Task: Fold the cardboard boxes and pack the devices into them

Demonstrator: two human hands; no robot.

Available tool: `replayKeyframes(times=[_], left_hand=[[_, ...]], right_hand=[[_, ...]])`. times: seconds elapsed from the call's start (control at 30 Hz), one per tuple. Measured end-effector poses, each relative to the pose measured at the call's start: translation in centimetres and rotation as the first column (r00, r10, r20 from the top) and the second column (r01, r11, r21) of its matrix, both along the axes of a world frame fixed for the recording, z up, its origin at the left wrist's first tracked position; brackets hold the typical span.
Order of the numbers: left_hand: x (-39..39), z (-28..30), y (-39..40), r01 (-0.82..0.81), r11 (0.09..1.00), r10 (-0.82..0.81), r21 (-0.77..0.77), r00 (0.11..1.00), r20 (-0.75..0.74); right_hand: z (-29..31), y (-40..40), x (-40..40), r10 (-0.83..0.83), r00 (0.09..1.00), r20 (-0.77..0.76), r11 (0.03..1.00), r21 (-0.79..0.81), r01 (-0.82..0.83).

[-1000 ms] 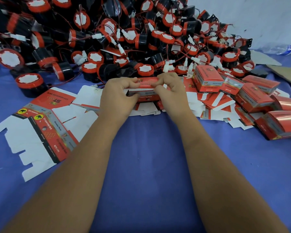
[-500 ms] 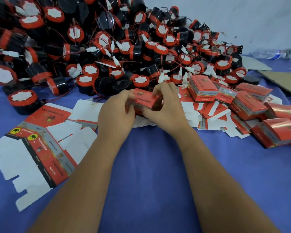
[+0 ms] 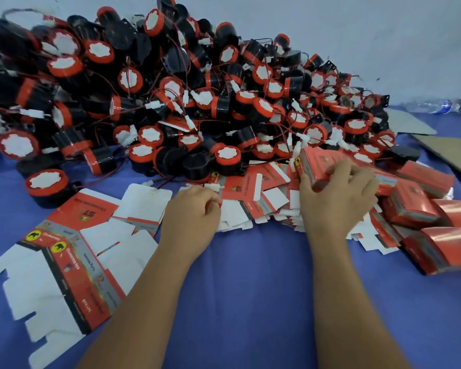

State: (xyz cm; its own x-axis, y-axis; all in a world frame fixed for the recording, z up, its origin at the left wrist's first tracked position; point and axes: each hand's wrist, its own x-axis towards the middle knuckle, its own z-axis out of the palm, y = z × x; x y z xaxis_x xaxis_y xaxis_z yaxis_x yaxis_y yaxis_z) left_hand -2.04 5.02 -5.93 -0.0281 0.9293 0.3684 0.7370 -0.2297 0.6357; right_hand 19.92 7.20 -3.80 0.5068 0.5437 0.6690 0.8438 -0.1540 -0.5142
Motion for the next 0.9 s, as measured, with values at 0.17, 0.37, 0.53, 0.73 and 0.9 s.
replayKeyframes(times=[0.17, 0.37, 0.53, 0.73, 0.9], left_hand=[[0.5, 0.8, -0.1, -0.047, 0.996, 0.033, 0.071, 0.981, 0.189], [-2.2, 4.2, -1.5, -0.250, 0.948, 0.079, 0.196, 0.783, 0.617], [-7.6, 7.5, -1.4, -0.320, 0.919, 0.030, 0.232, 0.643, 0.765], [-9.1, 7.0, -1.7, -0.316, 0.939, 0.106, 0.139, 0.647, 0.755], [-6.7, 5.4, -2.1, -0.414, 0.909, 0.232, 0.059, 0.616, 0.753]], right_hand=[[0.6, -1.2, -4.6, 0.243, 0.947, 0.211, 0.964, 0.055, -0.260], [0.3, -4.9, -13.3, 0.923, 0.320, 0.214, 0.373, -0.294, -0.880], [-0.8, -5.9, -14.9, 0.998, 0.054, 0.044, 0.069, -0.589, -0.805], [-0.1, -3.8, -13.1, 0.933, 0.292, 0.211, 0.352, -0.705, -0.616], [-0.1, -3.8, -12.2, 0.786, 0.417, 0.456, 0.597, -0.388, -0.702]])
